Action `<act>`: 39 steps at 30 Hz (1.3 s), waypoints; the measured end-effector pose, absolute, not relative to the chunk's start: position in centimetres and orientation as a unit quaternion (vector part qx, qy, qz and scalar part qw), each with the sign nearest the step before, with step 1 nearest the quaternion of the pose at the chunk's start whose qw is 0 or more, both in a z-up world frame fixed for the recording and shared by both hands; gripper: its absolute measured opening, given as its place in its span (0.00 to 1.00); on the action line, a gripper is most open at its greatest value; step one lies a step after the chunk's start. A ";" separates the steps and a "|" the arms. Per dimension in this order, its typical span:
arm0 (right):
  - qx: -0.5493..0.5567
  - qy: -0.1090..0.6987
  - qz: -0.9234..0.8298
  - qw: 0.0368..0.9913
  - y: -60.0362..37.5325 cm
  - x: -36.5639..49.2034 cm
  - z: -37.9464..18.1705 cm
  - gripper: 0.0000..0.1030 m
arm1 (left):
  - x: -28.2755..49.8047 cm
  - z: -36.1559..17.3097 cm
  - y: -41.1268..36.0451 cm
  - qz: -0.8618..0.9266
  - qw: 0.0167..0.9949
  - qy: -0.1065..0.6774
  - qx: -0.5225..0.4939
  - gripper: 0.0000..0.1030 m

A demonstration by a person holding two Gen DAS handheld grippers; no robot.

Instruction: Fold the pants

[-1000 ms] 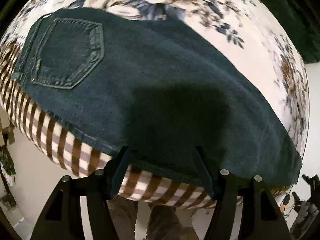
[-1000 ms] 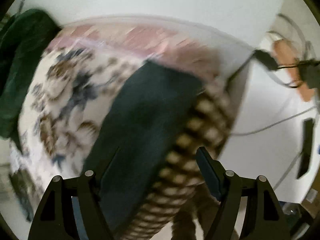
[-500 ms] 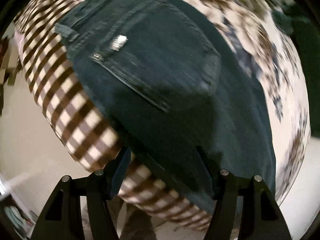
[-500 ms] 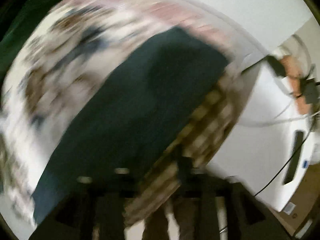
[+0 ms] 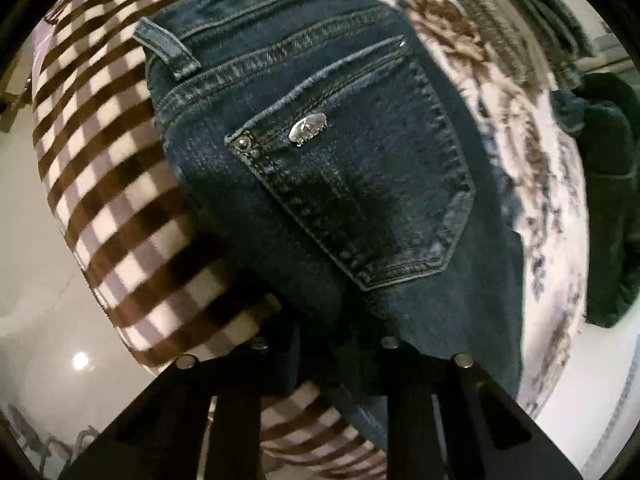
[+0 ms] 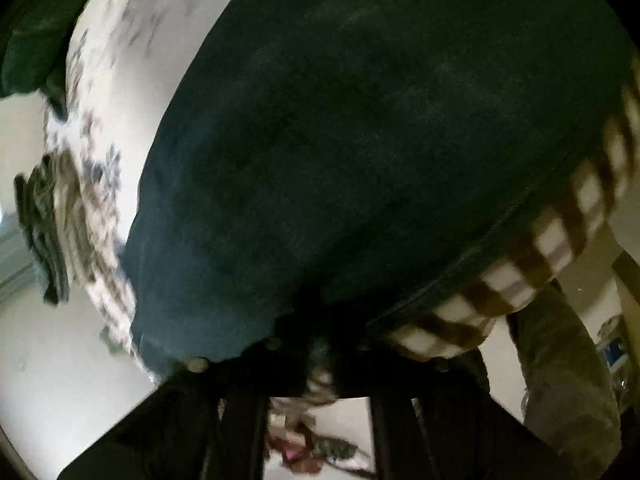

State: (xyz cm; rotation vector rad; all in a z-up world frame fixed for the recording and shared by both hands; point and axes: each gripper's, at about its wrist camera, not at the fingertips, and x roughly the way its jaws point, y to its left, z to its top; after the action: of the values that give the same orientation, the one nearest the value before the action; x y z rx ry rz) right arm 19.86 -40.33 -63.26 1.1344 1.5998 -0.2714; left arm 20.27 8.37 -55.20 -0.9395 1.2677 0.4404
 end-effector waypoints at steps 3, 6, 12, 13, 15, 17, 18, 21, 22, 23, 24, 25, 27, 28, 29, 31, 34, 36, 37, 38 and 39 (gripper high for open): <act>0.462 0.674 -0.115 0.565 -40.2 20.4 -61.3 0.02 | 19.4 -53.5 8.7 0.175 0.691 0.562 -0.420 0.15; 0.433 0.679 -0.107 0.583 -40.5 20.4 -59.0 0.02 | 19.2 -52.5 8.3 0.158 0.693 0.571 -0.412 0.15; 0.399 0.715 -0.110 0.563 -42.1 20.9 -60.7 0.02 | 20.4 -56.0 7.0 0.167 0.670 0.602 -0.401 0.18; 0.399 0.721 -0.109 0.555 -42.3 21.1 -61.8 0.02 | 20.4 -56.4 7.2 0.164 0.662 0.609 -0.405 0.19; 0.415 0.720 -0.097 0.547 -43.4 21.0 -62.6 0.05 | 20.6 -55.7 7.4 0.170 0.652 0.618 -0.405 0.23; 0.432 0.713 -0.078 0.547 -44.9 20.6 -62.2 0.14 | 21.4 -54.1 6.6 0.171 0.658 0.637 -0.363 0.23; 0.439 0.702 -0.072 0.556 -46.0 20.3 -61.4 0.26 | 21.9 -52.9 5.8 0.170 0.667 0.646 -0.332 0.24; 0.448 0.665 -0.093 0.590 -51.4 18.4 -58.7 0.46 | 23.6 -50.2 2.2 0.150 0.689 0.664 -0.249 0.40; 0.454 0.649 -0.113 0.599 -54.1 17.6 -57.8 0.47 | 24.2 -49.3 0.5 0.140 0.698 0.666 -0.223 0.49; 0.461 0.633 -0.140 0.605 -56.9 16.7 -57.1 0.47 | 24.9 -48.9 -1.1 0.131 0.705 0.666 -0.206 0.61; 0.471 0.614 -0.162 0.612 -59.6 15.9 -56.6 0.47 | 25.7 -48.3 -3.3 0.113 0.715 0.663 -0.190 0.66; 0.478 0.594 -0.186 0.619 -62.8 15.1 -56.1 0.47 | 26.4 -48.1 -5.6 0.095 0.725 0.659 -0.178 0.69; 0.487 0.556 -0.233 0.631 -68.4 13.6 -55.5 0.47 | 27.9 -48.5 -9.4 0.063 0.730 0.661 -0.160 0.69; 0.493 0.533 -0.254 0.639 -71.1 12.9 -55.3 0.47 | 28.8 -49.0 -11.4 0.047 0.728 0.667 -0.154 0.69; 0.497 0.515 -0.264 0.646 -73.5 12.6 -55.4 0.47 | 29.7 -49.5 -13.6 0.034 0.726 0.671 -0.144 0.69; 0.507 0.487 -0.268 0.659 -78.0 12.3 -56.4 0.47 | 31.0 -50.4 -17.7 0.016 0.731 0.672 -0.118 0.69; 0.531 0.452 -0.264 0.667 -80.8 13.2 -58.6 0.47 | 33.0 -52.2 -22.6 -0.007 0.736 0.673 -0.079 0.69; 0.549 0.438 -0.262 0.662 -81.7 13.6 -60.1 0.45 | 33.0 -53.5 -24.4 -0.017 0.733 0.678 -0.055 0.69; 0.561 0.423 -0.256 0.664 -82.0 13.6 -60.5 0.39 | 33.1 -54.4 -25.4 -0.019 0.732 0.681 -0.036 0.69; 0.564 0.414 -0.250 0.670 -81.8 13.8 -60.6 0.34 | 33.2 -55.3 -26.2 -0.018 0.727 0.686 -0.018 0.70; 0.563 0.410 -0.246 0.675 -81.8 14.1 -60.7 0.30 | 33.3 -56.1 -26.7 -0.014 0.724 0.690 -0.003 0.72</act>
State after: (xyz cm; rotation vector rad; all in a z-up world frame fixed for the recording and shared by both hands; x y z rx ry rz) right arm 14.10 -81.77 -60.71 1.2657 0.9213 -0.5524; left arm 33.34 -26.66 -56.10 -0.0060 1.5233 -0.0313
